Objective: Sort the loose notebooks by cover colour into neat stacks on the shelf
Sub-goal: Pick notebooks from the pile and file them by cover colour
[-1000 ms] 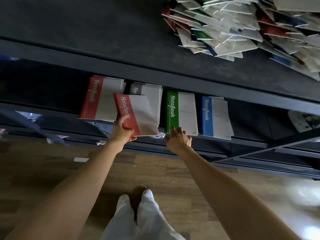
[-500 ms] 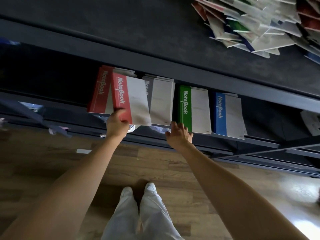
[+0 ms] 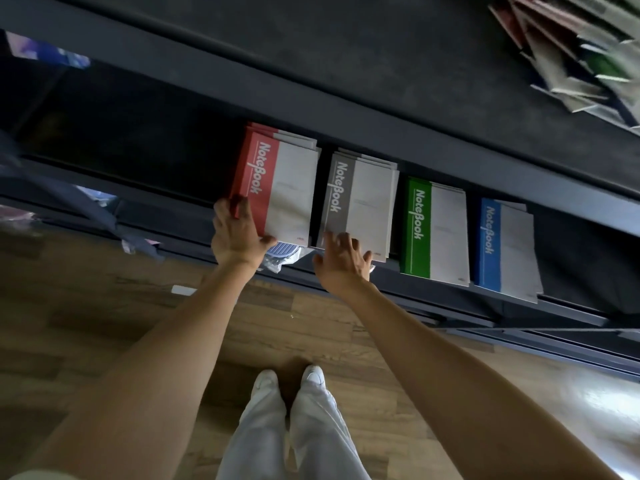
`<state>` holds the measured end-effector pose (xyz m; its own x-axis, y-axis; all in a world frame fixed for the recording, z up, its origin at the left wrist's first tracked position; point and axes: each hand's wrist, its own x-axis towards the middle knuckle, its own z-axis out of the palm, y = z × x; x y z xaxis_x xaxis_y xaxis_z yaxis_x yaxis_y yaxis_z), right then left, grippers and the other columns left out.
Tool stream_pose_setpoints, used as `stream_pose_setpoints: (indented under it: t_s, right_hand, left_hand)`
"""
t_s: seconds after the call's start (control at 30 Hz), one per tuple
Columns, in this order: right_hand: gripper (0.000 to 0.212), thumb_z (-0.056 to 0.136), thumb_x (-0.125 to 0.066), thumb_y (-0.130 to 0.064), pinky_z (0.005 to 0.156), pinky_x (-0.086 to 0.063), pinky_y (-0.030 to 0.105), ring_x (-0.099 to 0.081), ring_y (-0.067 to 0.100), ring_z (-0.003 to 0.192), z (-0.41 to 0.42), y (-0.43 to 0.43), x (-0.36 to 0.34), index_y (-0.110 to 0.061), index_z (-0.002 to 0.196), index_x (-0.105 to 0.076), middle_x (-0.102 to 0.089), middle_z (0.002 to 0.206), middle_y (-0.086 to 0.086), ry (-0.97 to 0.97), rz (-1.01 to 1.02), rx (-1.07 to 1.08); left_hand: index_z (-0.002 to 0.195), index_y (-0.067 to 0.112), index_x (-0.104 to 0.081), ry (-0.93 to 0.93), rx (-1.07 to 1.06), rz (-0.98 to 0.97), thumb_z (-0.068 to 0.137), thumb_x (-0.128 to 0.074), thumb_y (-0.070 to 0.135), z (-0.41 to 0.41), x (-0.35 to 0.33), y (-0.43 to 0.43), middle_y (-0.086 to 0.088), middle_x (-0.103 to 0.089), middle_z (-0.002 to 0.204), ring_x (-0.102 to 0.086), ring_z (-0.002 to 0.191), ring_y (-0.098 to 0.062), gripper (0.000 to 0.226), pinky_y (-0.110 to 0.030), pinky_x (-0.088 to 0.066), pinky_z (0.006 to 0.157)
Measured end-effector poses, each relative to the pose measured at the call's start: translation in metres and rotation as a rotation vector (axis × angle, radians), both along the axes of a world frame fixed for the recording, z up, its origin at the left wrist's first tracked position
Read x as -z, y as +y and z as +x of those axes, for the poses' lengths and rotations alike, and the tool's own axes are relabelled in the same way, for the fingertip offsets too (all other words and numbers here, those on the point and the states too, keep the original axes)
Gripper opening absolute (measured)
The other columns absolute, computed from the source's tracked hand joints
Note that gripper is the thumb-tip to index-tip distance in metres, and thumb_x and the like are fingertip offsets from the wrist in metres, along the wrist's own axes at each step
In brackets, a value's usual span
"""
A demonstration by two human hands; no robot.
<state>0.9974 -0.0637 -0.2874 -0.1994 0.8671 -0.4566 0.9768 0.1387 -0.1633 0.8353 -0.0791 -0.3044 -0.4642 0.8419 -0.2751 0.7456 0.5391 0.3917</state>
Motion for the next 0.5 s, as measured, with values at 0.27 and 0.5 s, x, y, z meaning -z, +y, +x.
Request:
stream_pose_setpoints:
  t_s: [0.27,0.5]
  right_hand:
    - [0.052,0.097,-0.042,-0.032,0.111,-0.016,0.056,-0.023,0.026,0.136,-0.021,-0.001,0.009,-0.024,0.145,-0.024,-0.021,0.15,0.003,-0.018,0.03,-0.038]
    - [0.063,0.094,-0.044,-0.043,0.11,-0.02,0.056,-0.02,0.028,0.136,-0.02,-0.008,0.007,-0.026,0.148,-0.015,-0.015,0.15,0.007,-0.102,0.048,-0.068]
  left_hand:
    - [0.141,0.018,-0.025,0.186,0.096,-0.072,0.087,-0.053,0.056,-0.007,0.018,-0.001,-0.02,-0.017,0.145,-0.034,0.122,-0.039,0.072,-0.045,-0.037,0.097]
    - [0.143,0.021,-0.018,0.229,0.139,-0.135,0.086,-0.046,0.063,-0.014,0.015,-0.011,-0.017,-0.007,0.149,-0.018,0.134,-0.041,0.076,-0.05,-0.029,0.105]
